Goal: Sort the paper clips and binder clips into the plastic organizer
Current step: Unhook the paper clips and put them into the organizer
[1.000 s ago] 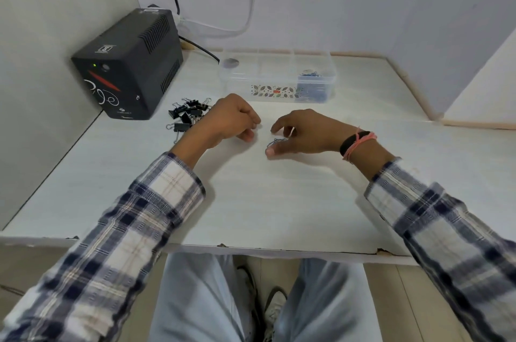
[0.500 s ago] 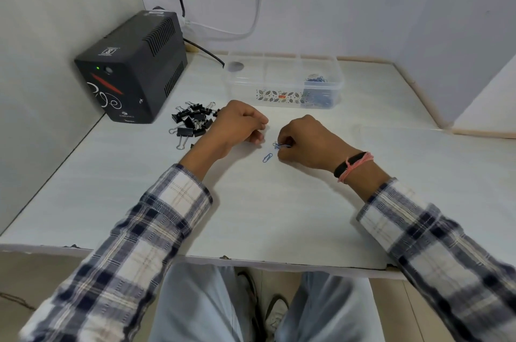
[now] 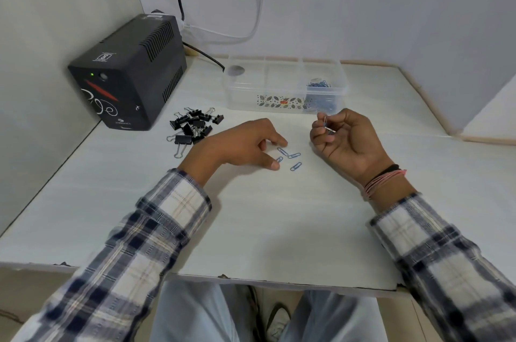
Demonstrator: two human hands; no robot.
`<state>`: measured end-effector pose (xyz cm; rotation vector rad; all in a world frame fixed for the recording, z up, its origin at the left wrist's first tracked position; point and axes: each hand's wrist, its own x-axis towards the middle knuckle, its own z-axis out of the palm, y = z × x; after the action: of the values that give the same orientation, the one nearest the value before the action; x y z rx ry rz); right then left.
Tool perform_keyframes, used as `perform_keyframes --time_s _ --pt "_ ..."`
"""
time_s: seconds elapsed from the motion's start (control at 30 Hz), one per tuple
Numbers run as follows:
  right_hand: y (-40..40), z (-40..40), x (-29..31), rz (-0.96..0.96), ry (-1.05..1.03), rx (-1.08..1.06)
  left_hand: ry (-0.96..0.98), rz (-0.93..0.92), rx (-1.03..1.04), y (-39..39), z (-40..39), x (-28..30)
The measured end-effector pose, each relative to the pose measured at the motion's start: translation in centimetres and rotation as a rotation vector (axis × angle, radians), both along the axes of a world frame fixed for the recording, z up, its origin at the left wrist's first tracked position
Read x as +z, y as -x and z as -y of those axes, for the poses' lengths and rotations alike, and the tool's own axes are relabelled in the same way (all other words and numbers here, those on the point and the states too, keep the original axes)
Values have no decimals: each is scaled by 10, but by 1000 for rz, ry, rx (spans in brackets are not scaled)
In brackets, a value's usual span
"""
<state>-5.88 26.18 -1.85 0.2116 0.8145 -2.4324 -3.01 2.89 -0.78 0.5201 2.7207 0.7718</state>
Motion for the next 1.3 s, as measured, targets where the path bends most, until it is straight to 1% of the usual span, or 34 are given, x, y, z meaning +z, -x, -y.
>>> perform_keyframes --time_s 0.1,0.2,0.27,0.33,0.4,0.47,0.57,0.6,0.73,0.93,1.03,1.13,1.3 --pt "1 0 0 -10 -72 24 -46 -60 5 8 -6 -5" --pt "4 -2 2 -115 -312 79 -85 -109 50 10 -10 -10" --pt "5 -4 2 -266 -577 94 -82 -127 69 9 -13 -10" --pt "-2 -5 3 -469 -846 94 -92 -125 90 7 -15 -9" --pt "-8 -4 3 -624 -974 125 -93 -108 104 6 -17 -8" --pt "-10 -3 0 -727 -1058 177 -88 -94 104 6 -19 -8" --pt "-5 -3 -8 -915 -1295 263 -51 -93 98 5 -23 -8" --pt "-3 -4 -10 -968 -1345 269 -33 -100 91 5 -24 -9" --pt "-4 -1 -9 -1141 -1373 258 74 -137 29 3 -26 -9" --pt "-6 4 -14 -1248 -1493 287 171 -178 -29 2 -27 -10" --pt "-8 3 -14 -1262 -1490 267 119 -171 4 -1 -25 -8" --pt "-6 -4 -12 -1210 -1389 289 39 -174 63 -4 -23 -8" --pt "-6 -6 -12 -1202 -1314 310 10 -195 100 -8 -26 -6"
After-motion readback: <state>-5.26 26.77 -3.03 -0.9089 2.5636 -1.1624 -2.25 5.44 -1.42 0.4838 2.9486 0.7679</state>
